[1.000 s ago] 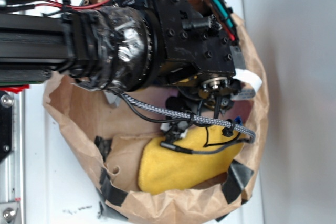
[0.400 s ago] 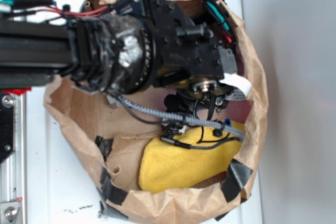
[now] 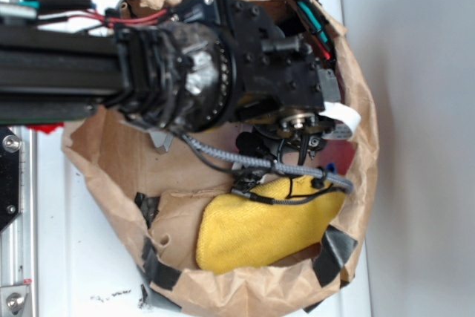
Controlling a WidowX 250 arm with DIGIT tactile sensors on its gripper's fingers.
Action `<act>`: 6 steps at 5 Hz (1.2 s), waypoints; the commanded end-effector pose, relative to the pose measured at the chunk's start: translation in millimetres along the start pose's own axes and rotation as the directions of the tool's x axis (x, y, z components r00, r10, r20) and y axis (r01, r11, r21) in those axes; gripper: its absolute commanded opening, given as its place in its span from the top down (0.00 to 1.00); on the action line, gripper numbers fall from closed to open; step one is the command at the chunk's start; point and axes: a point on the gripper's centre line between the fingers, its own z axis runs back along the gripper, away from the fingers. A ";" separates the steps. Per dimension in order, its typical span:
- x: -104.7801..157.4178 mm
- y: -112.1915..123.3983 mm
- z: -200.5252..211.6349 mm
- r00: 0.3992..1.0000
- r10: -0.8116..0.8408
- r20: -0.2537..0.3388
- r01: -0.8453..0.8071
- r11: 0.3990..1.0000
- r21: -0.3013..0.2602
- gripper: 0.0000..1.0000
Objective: Grab the blue rope.
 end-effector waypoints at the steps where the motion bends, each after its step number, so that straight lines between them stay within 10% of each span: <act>1: 9.0 2.6 6.3 1.000 0.013 0.016 -0.013 1.000 0.005 1.00; 6: -1.1 26.6 55.2 0.988 0.154 0.017 -0.153 0.985 -0.081 1.00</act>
